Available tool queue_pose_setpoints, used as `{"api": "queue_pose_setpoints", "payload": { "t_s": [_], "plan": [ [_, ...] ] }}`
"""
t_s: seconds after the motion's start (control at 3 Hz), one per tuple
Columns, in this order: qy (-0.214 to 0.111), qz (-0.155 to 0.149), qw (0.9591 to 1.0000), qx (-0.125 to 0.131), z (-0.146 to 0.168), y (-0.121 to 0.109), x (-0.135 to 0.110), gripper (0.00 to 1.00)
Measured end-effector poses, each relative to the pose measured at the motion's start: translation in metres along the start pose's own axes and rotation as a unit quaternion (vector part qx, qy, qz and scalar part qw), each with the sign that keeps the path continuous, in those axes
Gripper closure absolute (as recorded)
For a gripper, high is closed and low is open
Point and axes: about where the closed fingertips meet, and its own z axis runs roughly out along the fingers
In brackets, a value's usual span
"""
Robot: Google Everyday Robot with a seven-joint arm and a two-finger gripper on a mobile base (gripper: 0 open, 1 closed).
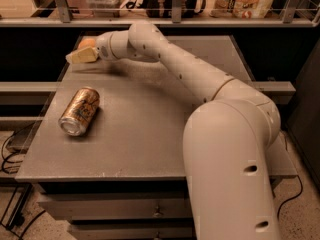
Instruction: Pick orange
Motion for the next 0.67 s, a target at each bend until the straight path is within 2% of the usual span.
{"api": "queue_pose_setpoints", "payload": {
  "t_s": [0.67],
  "plan": [
    [-0.003,0.009,0.9998,0.016,-0.0031,-0.0063,-0.0029,0.65]
  ]
}}
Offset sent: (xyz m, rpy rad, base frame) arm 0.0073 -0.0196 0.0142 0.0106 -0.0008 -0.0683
